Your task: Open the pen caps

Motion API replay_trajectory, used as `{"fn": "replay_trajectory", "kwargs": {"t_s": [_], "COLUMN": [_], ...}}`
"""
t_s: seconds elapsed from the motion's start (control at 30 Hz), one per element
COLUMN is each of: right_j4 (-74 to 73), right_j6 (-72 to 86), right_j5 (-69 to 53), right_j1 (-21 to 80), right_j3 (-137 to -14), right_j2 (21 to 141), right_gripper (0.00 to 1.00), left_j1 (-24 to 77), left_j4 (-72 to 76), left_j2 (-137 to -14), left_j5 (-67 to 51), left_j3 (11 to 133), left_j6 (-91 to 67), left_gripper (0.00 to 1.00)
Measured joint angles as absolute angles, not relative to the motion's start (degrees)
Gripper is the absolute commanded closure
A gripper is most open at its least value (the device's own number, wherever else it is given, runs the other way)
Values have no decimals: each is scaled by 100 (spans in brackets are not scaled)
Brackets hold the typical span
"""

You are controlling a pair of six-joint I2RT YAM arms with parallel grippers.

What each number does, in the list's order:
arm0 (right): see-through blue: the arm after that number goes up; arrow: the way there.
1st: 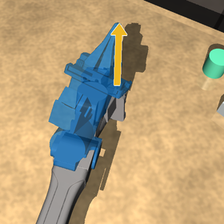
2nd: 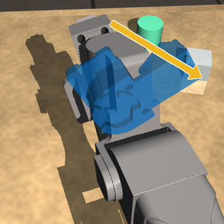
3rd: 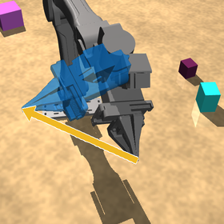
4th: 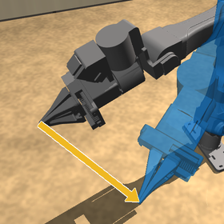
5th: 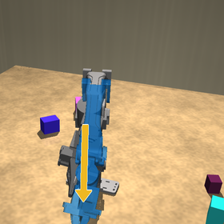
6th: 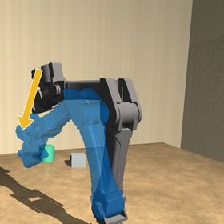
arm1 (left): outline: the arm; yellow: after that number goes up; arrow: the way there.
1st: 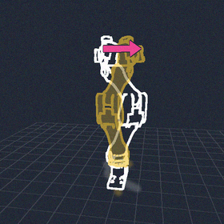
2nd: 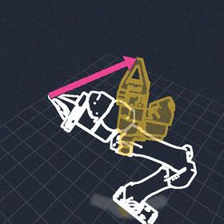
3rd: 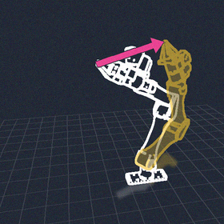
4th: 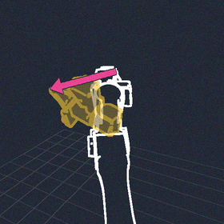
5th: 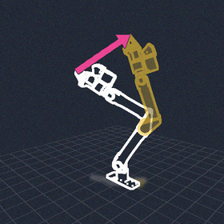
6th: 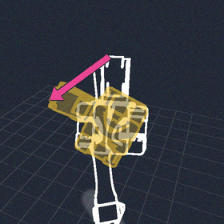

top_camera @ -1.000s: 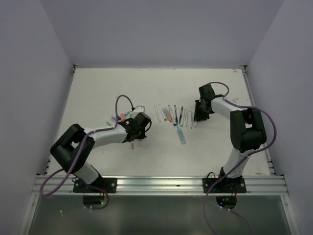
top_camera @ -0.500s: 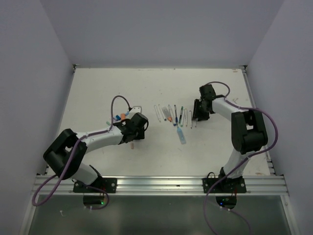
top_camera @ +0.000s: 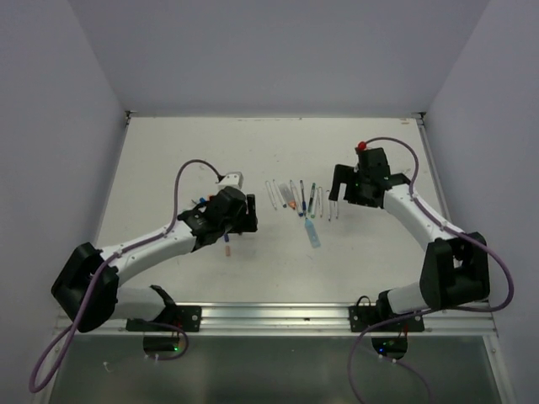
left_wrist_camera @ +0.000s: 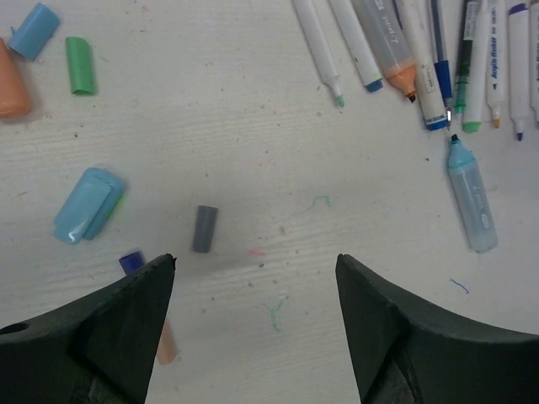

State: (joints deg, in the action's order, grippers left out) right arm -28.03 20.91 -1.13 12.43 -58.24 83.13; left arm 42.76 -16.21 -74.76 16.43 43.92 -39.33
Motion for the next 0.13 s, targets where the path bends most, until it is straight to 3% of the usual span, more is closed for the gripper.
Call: {"fn": "replay_trajectory", "kwargs": {"t_s": [0.13], "right_j4": [-2899], "right_j6": [2088], "right_j5": [-257], "right_j1": [1439], "right_j3": [-5155], "right_j2": [7708], "right_gripper": [1], "left_j1": [4276], "left_j4": [-1358], "left_j2": [-7177], "left_j5": [1210], "left_j3": [4233], "left_j6": [-3959], "left_gripper": [10]}}
